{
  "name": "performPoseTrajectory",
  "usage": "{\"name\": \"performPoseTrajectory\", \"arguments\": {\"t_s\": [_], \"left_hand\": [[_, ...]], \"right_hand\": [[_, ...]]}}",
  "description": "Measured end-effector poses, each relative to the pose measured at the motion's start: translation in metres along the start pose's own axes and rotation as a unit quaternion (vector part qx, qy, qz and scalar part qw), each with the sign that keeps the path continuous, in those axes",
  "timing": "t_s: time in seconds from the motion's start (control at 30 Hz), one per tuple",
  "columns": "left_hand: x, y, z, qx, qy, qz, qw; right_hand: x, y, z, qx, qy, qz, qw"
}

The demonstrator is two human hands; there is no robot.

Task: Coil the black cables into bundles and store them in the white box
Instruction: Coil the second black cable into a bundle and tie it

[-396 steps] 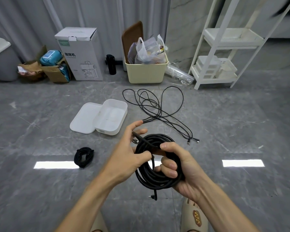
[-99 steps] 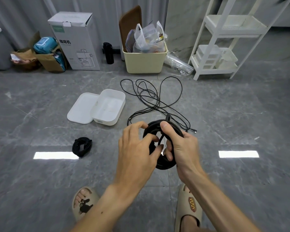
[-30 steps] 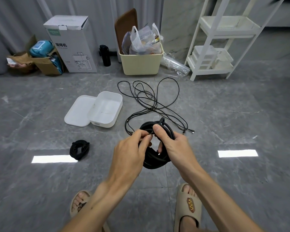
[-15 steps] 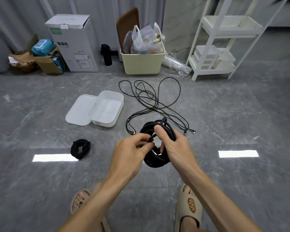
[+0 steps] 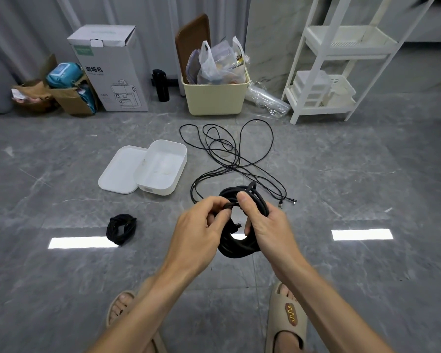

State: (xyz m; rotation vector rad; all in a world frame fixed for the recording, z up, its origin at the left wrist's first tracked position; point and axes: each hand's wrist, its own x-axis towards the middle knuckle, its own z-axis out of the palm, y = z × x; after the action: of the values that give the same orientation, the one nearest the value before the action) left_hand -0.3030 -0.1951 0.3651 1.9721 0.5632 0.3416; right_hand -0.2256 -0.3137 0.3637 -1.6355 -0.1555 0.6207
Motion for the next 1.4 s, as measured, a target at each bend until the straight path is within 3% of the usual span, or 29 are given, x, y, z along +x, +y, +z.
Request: {"name": "performPoseTrajectory", "arguments": {"t_s": [0.17, 0.33, 0.5, 0.63, 0.77, 0.97, 1.07, 1.27, 1.4], "left_hand": [[0.006, -0.005, -0.017, 0.1, -0.029, 0.069, 0.992], [0.011, -0.01, -0.035, 0.131, -0.089, 0.046, 0.986], [0.008, -0.007, -0.036, 0.135, -0.093, 0.041, 0.986], [0.003, -0.005, -0.032, 0.131, -0.077, 0.04, 0.988], [0.003, -0.004, -0.034, 0.118, -0.082, 0.034, 0.989], [0.003, -0.008, -0.035, 0.011, -0.174, -0.045, 0.984], [0.003, -0.008, -0.03, 0.049, -0.189, -0.01, 0.981], [0.004, -0.004, -0.023, 0.0, -0.204, 0.042, 0.978], [0.007, -0.007, -0.026, -0.004, -0.171, 0.024, 0.985]], "right_hand": [[0.001, 0.003, -0.001, -0.021, -0.003, -0.02, 1.0], [0.0, 0.004, 0.002, 0.007, 0.014, 0.013, 1.0], [0.002, 0.008, 0.001, 0.092, 0.058, 0.092, 0.99], [0.005, 0.006, 0.0, 0.167, 0.083, 0.084, 0.979], [0.003, 0.004, -0.002, 0.158, 0.056, 0.074, 0.983], [0.003, 0.001, -0.003, 0.091, 0.0, 0.098, 0.991], [0.0, 0.0, 0.0, 0.045, -0.033, 0.086, 0.995], [-0.006, -0.002, 0.006, 0.034, -0.103, 0.085, 0.99], [-0.005, -0.009, 0.001, 0.051, -0.079, 0.098, 0.991]]}}
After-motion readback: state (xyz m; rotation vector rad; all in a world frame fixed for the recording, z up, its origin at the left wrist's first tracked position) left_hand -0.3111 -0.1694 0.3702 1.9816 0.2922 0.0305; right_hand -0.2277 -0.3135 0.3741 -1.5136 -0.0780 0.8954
